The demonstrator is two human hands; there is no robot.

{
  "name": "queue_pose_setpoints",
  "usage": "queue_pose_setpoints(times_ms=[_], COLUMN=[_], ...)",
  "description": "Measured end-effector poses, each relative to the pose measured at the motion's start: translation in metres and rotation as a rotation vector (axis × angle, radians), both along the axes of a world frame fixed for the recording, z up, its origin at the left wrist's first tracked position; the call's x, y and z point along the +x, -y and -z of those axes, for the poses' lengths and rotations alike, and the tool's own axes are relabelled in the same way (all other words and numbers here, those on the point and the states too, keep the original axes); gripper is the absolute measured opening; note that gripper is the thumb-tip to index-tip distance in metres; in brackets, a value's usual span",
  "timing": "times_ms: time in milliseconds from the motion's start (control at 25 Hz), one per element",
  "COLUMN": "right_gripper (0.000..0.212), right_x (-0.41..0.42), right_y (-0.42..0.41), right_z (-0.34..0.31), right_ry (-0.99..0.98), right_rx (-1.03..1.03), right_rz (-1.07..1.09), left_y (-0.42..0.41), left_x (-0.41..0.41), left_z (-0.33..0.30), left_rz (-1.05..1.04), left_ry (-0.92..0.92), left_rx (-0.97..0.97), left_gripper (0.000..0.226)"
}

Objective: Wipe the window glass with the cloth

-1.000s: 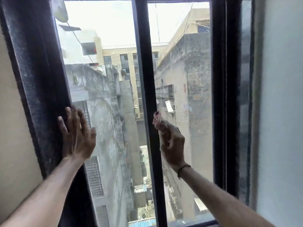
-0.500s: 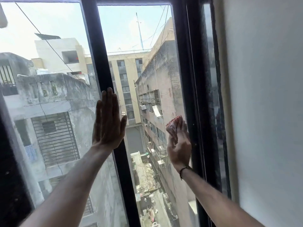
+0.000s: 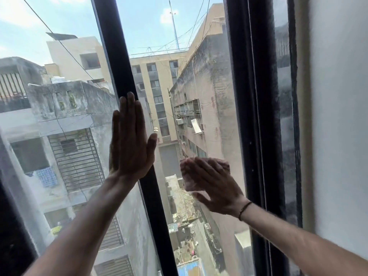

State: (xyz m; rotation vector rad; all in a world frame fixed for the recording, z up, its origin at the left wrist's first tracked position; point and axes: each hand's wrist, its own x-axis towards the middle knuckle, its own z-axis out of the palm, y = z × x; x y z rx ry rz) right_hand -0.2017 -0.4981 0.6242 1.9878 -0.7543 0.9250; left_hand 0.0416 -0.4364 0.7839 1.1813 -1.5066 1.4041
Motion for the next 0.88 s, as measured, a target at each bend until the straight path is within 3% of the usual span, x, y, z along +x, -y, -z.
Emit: queue_pose_setpoints(times_ms=[120,200,360,440,560,720,880], right_gripper=[0.078,0.078,0.074,0.073,0.071,0.071,0.07], right_x=[0.002,0.036,0.038,0.002,-0.012,0.058,0.017], right_y=[0.005,0.002,-0.002,-0.009,-0.014,-0.012,-0.007], right_z=[-0.046,-0.077,-0.039,-0.014,-0.022,-0.079,-0.033], right_ry=[0.44,0.526,0.01,-0.133,-0.043,0.186,-0.088], right_rx=[0.074,0.072,0.014,0.041,0.059,0.001,-0.06], right_rz=[0.035,0.012,-0.089,-0.065,-0.028,-0.063,-0.048], left_y=[0.001,0.002,-0.001,-0.005,-0.009,-0.008,-0.007], left_x=[-0.001,0.0,-0.001,-0.003,-0.005,0.0,0.001], left_z=[0.003,0.003,0.001,0.001,0.002,0.003,0.001], left_rz=[0.007,0.003,0.008,0.007,0.023,0.042,0.039], left_ry=[-0.004,0.006,0.019,0.01,0.006,0.017,0.018], left_rx=[-0.014,-0.017,-0.008,0.01,0.034,0.028,0.039], left_gripper=[0.081,0.082,0.083,0.083,0.081,0.081,0.083])
